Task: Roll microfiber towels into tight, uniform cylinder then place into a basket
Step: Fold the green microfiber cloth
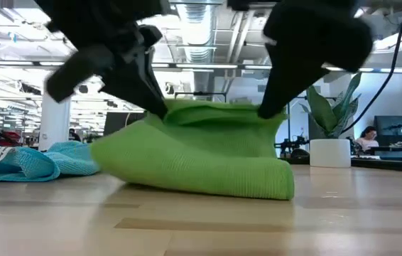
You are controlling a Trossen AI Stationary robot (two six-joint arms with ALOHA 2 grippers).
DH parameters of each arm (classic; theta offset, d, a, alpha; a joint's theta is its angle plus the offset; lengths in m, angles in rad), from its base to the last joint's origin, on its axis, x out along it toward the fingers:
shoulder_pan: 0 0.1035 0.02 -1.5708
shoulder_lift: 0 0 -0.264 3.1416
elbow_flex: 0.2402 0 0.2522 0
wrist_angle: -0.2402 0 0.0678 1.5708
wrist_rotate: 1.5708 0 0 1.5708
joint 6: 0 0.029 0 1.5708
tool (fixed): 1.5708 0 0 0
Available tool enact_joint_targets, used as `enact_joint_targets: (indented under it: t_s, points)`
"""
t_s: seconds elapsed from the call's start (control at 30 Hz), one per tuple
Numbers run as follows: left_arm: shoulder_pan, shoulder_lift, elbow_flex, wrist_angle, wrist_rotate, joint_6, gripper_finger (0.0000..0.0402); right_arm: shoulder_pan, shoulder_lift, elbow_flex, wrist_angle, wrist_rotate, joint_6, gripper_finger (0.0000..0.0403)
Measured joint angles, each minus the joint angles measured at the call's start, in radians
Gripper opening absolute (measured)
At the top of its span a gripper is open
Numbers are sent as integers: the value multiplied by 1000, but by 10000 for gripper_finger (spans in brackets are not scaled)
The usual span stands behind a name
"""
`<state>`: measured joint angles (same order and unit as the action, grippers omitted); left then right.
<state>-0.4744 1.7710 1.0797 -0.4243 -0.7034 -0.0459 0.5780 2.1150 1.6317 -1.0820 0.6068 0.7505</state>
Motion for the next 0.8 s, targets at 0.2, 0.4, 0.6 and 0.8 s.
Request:
enact_joint_targets:
  t_s: [0.2, 0.4, 0.6, 0.8]
  points:
    - [55, 0, -20, 27, 54, 0, 0, -42, 0, -36, 17, -8, 37, 6]
    - [88, 0, -20, 26, 97, 0, 0, -71, 0, -37, 19, -45, 57, 6]
    - [95, 0, -20, 20, 112, 0, 16, -71, 0, -38, 17, -66, 64, 6]
    - [95, 0, -21, -4, 129, -1, 70, -85, 1, -40, 14, -74, 64, 6]
